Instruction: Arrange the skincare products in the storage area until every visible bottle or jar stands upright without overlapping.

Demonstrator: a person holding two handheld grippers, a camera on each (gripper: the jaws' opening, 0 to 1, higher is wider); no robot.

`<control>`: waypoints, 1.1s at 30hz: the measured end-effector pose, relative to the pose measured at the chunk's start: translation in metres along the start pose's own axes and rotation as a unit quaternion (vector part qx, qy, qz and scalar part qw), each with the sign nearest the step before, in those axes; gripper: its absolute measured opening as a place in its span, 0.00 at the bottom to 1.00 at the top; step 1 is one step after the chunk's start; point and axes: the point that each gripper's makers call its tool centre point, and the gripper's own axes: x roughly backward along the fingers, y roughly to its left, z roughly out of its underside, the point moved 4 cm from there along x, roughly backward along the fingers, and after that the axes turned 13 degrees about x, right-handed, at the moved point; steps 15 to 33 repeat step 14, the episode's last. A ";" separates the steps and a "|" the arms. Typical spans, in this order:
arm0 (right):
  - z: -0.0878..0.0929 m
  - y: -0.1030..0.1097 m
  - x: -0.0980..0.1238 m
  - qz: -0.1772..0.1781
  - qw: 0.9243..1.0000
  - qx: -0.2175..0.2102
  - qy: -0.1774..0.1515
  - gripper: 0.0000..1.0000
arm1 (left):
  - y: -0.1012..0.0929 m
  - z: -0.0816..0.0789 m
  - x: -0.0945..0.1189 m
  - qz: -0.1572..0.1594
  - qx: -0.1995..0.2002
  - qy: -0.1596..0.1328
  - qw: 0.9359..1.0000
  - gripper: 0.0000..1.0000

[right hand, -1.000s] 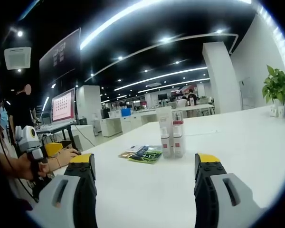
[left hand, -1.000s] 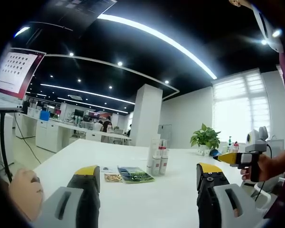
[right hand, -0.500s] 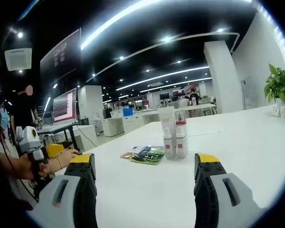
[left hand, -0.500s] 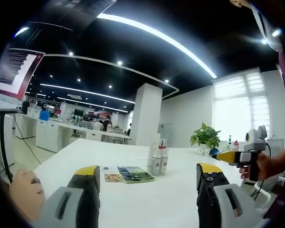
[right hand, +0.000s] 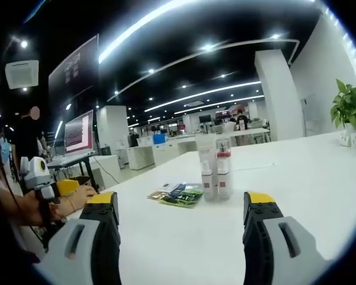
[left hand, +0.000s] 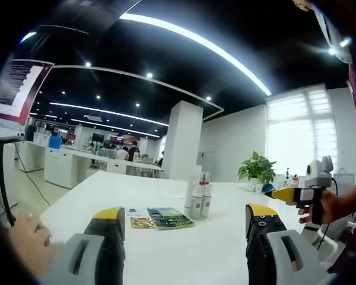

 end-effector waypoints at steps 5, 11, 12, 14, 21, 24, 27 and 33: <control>-0.002 -0.002 -0.001 0.002 1.000 0.002 0.001 0.87 | 0.001 -0.006 -0.003 0.003 -0.004 0.001 1.000 0.86; -0.002 -0.002 0.000 0.000 1.000 0.005 0.003 0.87 | 0.003 -0.007 -0.001 0.002 -0.003 0.004 1.000 0.86; -0.002 -0.002 0.000 0.000 1.000 0.004 0.004 0.87 | 0.003 -0.007 0.000 0.002 -0.003 0.005 1.000 0.86; -0.003 -0.001 -0.001 0.000 1.000 0.006 0.006 0.87 | 0.004 -0.007 0.002 0.000 -0.002 0.007 1.000 0.86; -0.003 -0.001 -0.001 0.000 1.000 0.006 0.006 0.87 | 0.004 -0.007 0.002 0.000 -0.002 0.007 1.000 0.86; -0.003 -0.001 -0.001 0.000 1.000 0.006 0.006 0.87 | 0.004 -0.007 0.002 0.000 -0.002 0.007 1.000 0.86; -0.003 -0.001 -0.001 0.000 1.000 0.006 0.006 0.87 | 0.004 -0.007 0.002 0.000 -0.002 0.007 1.000 0.86; -0.003 -0.001 -0.001 0.000 1.000 0.006 0.006 0.87 | 0.004 -0.007 0.002 0.000 -0.002 0.007 1.000 0.86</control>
